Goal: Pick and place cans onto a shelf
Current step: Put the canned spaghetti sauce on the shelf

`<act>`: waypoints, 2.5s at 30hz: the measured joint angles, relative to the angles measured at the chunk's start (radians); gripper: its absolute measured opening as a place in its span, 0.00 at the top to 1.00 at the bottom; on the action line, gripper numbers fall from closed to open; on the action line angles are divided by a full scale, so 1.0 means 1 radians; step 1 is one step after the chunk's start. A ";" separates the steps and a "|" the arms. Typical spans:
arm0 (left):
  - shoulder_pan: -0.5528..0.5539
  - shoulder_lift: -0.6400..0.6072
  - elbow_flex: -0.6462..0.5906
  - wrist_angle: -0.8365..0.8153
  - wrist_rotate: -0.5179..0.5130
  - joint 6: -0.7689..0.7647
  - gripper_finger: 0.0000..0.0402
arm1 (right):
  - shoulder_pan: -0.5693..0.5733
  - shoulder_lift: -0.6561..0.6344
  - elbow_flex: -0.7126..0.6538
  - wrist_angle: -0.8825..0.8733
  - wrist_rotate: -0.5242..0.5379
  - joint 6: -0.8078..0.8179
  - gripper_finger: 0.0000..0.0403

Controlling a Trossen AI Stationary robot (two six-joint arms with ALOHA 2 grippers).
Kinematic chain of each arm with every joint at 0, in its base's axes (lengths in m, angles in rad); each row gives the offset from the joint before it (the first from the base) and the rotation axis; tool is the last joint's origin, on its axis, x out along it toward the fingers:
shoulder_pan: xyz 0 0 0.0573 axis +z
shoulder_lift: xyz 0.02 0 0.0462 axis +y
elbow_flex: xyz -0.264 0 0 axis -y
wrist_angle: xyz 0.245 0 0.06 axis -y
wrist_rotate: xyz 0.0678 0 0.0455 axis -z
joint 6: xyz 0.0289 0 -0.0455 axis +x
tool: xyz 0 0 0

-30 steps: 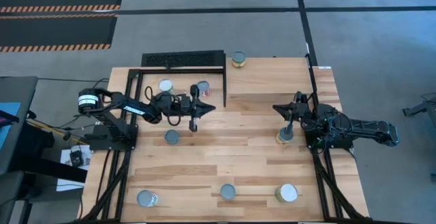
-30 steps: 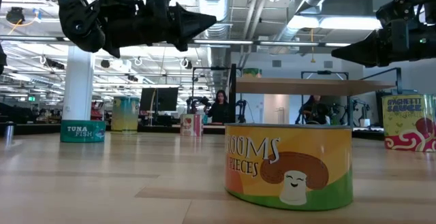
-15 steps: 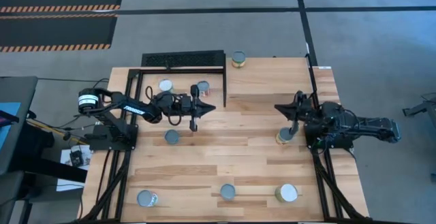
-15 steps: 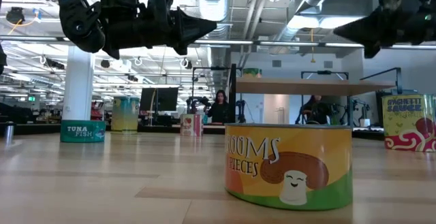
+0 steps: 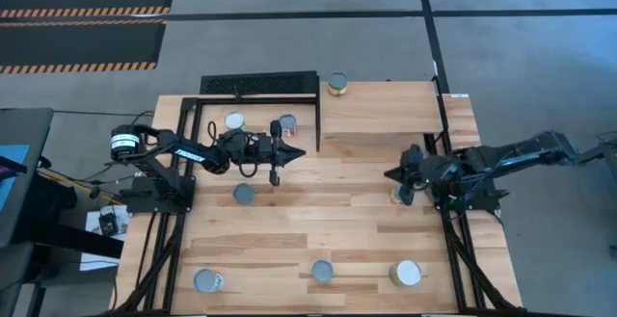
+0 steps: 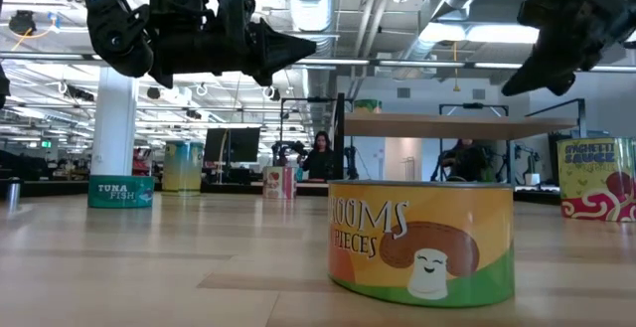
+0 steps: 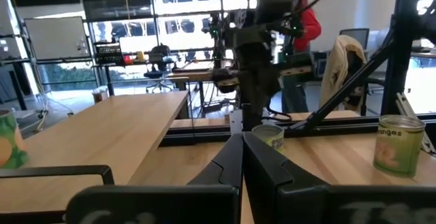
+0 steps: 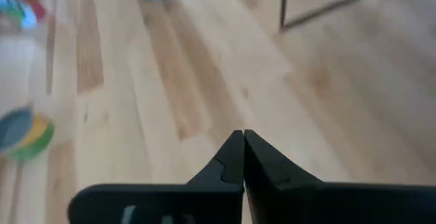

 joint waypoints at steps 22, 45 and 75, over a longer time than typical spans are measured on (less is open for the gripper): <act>0.000 0.000 0.000 -0.028 -0.003 0.013 1.00 | 0.223 0.552 0.273 -0.534 -0.085 0.501 0.55; 0.000 0.000 0.000 -0.032 -0.027 0.001 1.00 | 0.067 0.678 0.572 -0.560 -0.186 0.116 0.97; 0.000 0.000 0.001 -0.033 -0.029 0.000 1.00 | -0.862 1.191 1.464 -0.817 -0.141 -1.021 0.95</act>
